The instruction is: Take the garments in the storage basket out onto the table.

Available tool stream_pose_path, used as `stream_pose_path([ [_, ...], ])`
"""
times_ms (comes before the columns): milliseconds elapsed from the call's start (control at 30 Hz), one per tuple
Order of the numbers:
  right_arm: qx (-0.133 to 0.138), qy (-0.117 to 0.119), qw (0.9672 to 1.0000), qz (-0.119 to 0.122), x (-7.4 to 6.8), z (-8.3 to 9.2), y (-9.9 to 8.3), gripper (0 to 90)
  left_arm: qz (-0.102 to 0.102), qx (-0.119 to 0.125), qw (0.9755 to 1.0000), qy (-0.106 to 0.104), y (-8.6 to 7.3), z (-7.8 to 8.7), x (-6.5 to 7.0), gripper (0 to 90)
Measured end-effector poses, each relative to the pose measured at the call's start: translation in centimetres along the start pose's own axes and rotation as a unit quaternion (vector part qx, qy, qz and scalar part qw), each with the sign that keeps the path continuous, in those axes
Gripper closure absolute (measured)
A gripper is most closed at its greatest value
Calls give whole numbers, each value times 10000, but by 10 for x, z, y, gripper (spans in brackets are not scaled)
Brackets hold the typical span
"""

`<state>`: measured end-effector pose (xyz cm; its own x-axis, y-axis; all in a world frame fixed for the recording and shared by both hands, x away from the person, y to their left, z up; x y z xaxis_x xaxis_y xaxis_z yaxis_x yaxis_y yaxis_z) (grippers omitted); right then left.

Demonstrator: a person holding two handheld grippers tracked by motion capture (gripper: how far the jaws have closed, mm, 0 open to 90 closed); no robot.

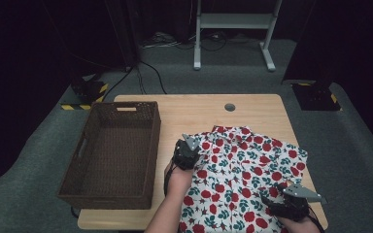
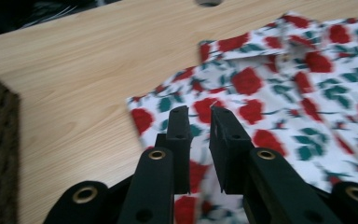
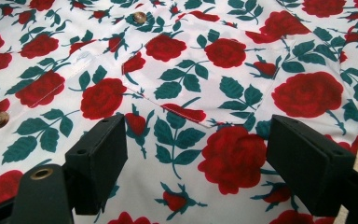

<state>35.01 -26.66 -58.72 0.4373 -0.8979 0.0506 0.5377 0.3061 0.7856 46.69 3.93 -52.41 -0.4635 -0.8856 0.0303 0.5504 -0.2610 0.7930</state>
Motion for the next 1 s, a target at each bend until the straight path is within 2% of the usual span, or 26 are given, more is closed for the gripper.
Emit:
stream_pose_path([
  [100, 3, 9, 10000, 19, -1, 0, 0, 204, 78, -210, 9997, 71, -15, -10, -7, 758],
  [167, 9, 10, 10000, 11, -1, 1, 0, 205, 110, -327, 9994, 13, -27, -15, -6, 759],
  [267, 9, 2, 10000, -25, 1, 1, 0, 205, 85, -358, 9992, -175, -39, -17, 5, 772],
  [367, -4, 7, 10000, -20, 1, 1, -1, 205, 96, -262, 9991, -332, -44, -15, 17, 782],
  [433, -5, 12, 10000, -5, 0, 1, -1, 205, -10, -328, 9987, -394, -49, -16, 25, 779],
  [533, 3, 14, 10000, 47, -1, 0, 0, 205, 31, -411, 9981, -448, -58, -22, 30, 757],
  [600, 4, 20, 10000, 54, -2, 1, 0, 206, 47, -449, 9979, -458, -63, -25, 32, 733],
  [700, -19, 51, 10000, -2, -2, 1, -1, 206, 80, -378, 9983, -434, -63, -26, 34, 694],
  [767, -7, 46, 10000, 11, -1, 1, -1, 205, -12, -369, 9984, -424, -64, -25, 34, 673],
  [1000, -21, 29, 10000, 56, -3, 0, -1, 205, 85, -227, 9993, -269, -72, -17, 24, 637],
])
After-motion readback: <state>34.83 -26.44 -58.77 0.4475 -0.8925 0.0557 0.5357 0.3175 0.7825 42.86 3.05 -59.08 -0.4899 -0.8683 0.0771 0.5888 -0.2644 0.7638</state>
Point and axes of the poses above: each handheld gripper's, and its own axes: z roughly backward along the jaws, y roughly out of its top, x roughly to its right, the point moved 8 cm from there along -z, roughly forward along the jaws, and after that the axes turned 8 degrees about -y, right-handed, at the moved point
